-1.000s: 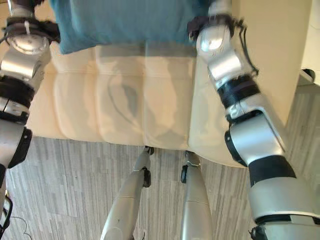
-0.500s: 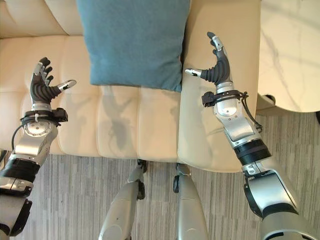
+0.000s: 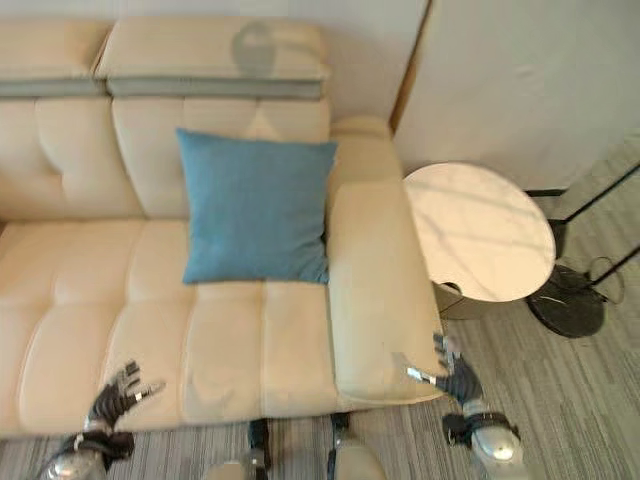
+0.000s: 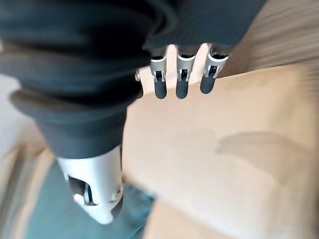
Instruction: Pick up all the scattered cushions and arrange them neatly on the sofa.
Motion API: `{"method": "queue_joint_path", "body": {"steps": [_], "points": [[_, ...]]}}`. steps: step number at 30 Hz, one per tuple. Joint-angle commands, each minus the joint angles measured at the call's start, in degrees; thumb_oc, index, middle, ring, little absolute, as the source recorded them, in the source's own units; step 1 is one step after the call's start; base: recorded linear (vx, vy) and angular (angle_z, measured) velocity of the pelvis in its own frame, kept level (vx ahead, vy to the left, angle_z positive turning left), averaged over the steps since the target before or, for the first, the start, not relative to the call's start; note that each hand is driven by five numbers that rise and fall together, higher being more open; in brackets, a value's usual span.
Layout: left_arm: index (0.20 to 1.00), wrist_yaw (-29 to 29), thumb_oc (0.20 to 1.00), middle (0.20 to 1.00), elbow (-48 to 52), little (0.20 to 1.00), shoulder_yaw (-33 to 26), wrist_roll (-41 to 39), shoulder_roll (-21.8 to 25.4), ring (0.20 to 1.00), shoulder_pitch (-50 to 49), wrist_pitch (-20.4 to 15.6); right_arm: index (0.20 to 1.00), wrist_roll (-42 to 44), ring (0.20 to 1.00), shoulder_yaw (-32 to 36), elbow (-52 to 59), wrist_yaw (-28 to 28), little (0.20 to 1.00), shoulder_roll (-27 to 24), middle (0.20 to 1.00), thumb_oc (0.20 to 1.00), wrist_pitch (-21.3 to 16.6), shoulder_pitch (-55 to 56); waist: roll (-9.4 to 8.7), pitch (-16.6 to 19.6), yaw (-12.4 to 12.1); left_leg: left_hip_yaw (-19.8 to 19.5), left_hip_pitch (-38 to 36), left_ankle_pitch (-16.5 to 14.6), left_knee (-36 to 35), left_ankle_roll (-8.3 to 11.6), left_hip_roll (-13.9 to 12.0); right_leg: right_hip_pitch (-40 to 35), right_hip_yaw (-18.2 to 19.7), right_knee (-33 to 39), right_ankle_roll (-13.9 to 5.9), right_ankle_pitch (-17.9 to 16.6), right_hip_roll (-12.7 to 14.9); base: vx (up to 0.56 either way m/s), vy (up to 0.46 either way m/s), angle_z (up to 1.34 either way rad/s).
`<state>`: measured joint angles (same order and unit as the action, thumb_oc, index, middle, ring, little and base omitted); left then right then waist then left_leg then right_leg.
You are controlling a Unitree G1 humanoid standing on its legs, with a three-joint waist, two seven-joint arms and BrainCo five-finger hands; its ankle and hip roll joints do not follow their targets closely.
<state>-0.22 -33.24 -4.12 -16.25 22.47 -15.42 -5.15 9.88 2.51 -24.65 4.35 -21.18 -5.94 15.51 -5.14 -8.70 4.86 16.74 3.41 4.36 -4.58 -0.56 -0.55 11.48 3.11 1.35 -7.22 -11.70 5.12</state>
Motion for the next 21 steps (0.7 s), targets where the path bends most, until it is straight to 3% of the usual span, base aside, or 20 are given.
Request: {"method": "queue_joint_path", "body": {"steps": [1,3,6,7,8,9,10,12,13,14,15,16,17,20,21], "points": [[1.000,0.7,1.000,1.000,1.9,1.000,-0.4,5.0,3.9,1.000,2.9,-2.0,1.000,-1.4,1.000,-2.8,0.2,-1.3,1.000,-1.0,1.000,1.000,-0.9,-3.3,1.96,-2.3,-0.3,-1.3,0.6,-2.4,0.4,1.28,-0.7,0.4,-7.0,-11.8,-3.24,9.2,-2.3,-0.36,0.050,-0.93],[1.000,1.3,1.000,1.000,2.3,1.000,0.2,6.4,4.8,1.000,3.5,-1.9,1.000,-0.7,1.000,-2.7,-1.9,-2.3,1.000,0.3,1.000,1.000,-1.2,-3.0,2.43,-2.2,-1.1,-0.7,1.3,-1.3,0.5,1.29,-2.2,-1.9,-9.0,-20.6,-1.91,13.2,-1.7,-0.30,0.003,-0.71],[1.000,2.6,1.000,1.000,0.3,1.000,0.6,8.2,4.8,1.000,4.6,-1.7,1.000,-1.2,1.000,-2.6,-4.8,-2.9,1.000,1.0,1.000,1.000,-0.8,-3.1,1.63,-0.2,-2.2,-0.8,2.4,-0.5,0.6,1.47,-2.2,-6.6,-8.1,-25.8,-1.65,14.1,-1.9,-0.24,-0.076,-0.04],[1.000,3.1,1.000,1.000,0.1,1.000,0.8,8.1,4.4,1.000,4.6,-1.6,1.000,-1.2,1.000,-2.4,-5.5,-3.5,1.000,0.8,1.000,1.000,-0.9,-3.2,1.39,0.3,-2.9,-0.6,3.4,0.4,0.8,1.76,-2.2,-8.3,-7.4,-24.4,-1.58,13.7,-2.6,-0.26,-0.128,0.01],[1.000,3.1,1.000,1.000,0.4,1.000,1.8,7.9,4.2,1.000,5.4,-1.9,1.000,-1.3,1.000,-2.6,-5.8,-4.0,1.000,0.7,1.000,1.000,-1.0,-3.4,0.77,0.3,-3.7,-0.8,5.1,1.4,1.0,2.10,-2.0,-11.7,-7.2,-19.1,-0.43,18.2,-3.7,-0.29,-0.143,0.08],[1.000,3.2,1.000,1.000,0.9,1.000,2.0,7.5,3.7,1.000,5.7,-1.9,1.000,-1.3,1.000,-2.9,-6.0,-4.3,1.000,0.5,1.000,1.000,-0.5,-3.9,0.53,0.4,-4.0,-1.0,7.5,2.6,1.5,2.74,-2.0,-11.8,-5.9,-16.2,0.52,19.2,-4.7,-0.39,-0.165,0.17],[1.000,3.8,1.000,1.000,0.8,1.000,2.2,7.5,3.4,1.000,6.1,-2.2,1.000,-0.8,1.000,-3.3,-6.5,-4.8,1.000,0.0,1.000,1.000,-0.3,-5.0,1.15,0.5,-4.3,-0.5,10.6,5.0,1.6,3.58,-2.4,-13.3,-3.6,-8.3,2.86,21.8,-6.9,-0.29,-0.101,0.10],[1.000,3.7,1.000,1.000,0.9,1.000,2.2,7.4,3.2,1.000,6.0,-2.2,1.000,-0.4,1.000,-3.3,-6.4,-5.1,1.000,-0.6,1.000,1.000,-0.5,-5.4,1.51,0.1,-4.7,-1.1,11.7,6.0,1.7,4.25,-2.6,-13.7,-3.3,-5.2,3.40,21.4,-7.7,-0.28,-0.092,0.15],[1.000,4.1,1.000,1.000,1.2,1.000,2.3,7.3,3.3,1.000,6.3,-2.2,1.000,-0.4,1.000,-3.8,-6.8,-5.4,1.000,-1.3,1.000,1.000,-0.3,-6.5,1.72,-0.7,-4.8,-2.7,13.4,7.0,2.4,5.55,-2.5,-13.1,-3.0,-4.6,3.80,20.8,-7.8,-0.37,-0.096,0.05],[1.000,4.3,1.000,1.000,1.3,1.000,2.0,6.9,3.1,1.000,6.6,-2.3,1.000,-0.7,1.000,-3.9,-6.8,-5.6,1.000,-2.0,1.000,1.000,-0.1,-7.4,1.66,-1.6,-5.3,-5.1,14.5,6.5,3.5,6.44,-1.9,-12.1,-2.8,-4.2,4.10,19.9,-7.5,-0.46,-0.047,0.00],[1.000,4.3,1.000,1.000,1.5,1.000,1.7,6.7,2.8,1.000,6.7,-2.4,1.000,-1.2,1.000,-4.1,-6.9,-6.0,1.000,-3.0,1.000,1.000,0.1,-8.1,1.51,-2.6,-5.6,-10.4,15.8,3.9,7.5,6.45,0.0,-10.7,-3.2,-3.4,3.85,18.1,-6.8,-0.47,-0.019,0.16],[1.000,4.1,1.000,1.000,2.3,1.000,1.7,6.4,2.5,1.000,6.3,-2.4,1.000,-1.3,1.000,-3.9,-6.0,-5.8,1.000,-3.0,1.000,1.000,0.1,-7.8,1.18,-2.7,-4.9,-12.3,15.9,1.9,10.0,5.84,0.9,-9.9,-4.2,-2.6,3.34,17.1,-5.9,-0.47,0.001,0.05],[1.000,3.8,1.000,1.000,3.3,1.000,1.7,6.3,2.7,1.000,6.2,-2.5,1.000,-1.3,1.000,-3.4,-5.0,-5.8,1.000,-3.3,1.000,1.000,-0.2,-7.4,0.36,-3.0,-4.3,-11.7,14.7,-1.9,13.1,5.13,0.8,-9.0,-4.8,-2.0,2.70,15.8,-4.3,-0.29,0.016,-0.09],[1.000,3.1,1.000,1.000,3.2,1.000,1.3,6.2,2.7,1.000,5.4,-2.4,1.000,-1.3,1.000,-3.2,-4.3,-5.2,1.000,-3.7,1.000,1.000,-0.1,-7.1,-0.30,-2.2,-3.5,-12.4,9.5,-8.2,15.8,4.05,1.2,-7.6,-5.5,-1.2,2.38,13.8,-2.5,-0.15,0.062,0.41],[1.000,3.0,1.000,1.000,2.6,1.000,2.0,5.7,1.6,1.000,5.5,-2.1,1.000,-1.7,1.000,-2.9,-4.4,-5.0,1.000,-3.6,1.000,1.000,0.0,-7.0,0.73,-1.1,-2.2,-13.2,3.9,-9.7,13.3,3.63,0.5,-6.9,-6.3,-0.6,2.11,13.3,-2.7,-0.08,0.095,0.09]]}}
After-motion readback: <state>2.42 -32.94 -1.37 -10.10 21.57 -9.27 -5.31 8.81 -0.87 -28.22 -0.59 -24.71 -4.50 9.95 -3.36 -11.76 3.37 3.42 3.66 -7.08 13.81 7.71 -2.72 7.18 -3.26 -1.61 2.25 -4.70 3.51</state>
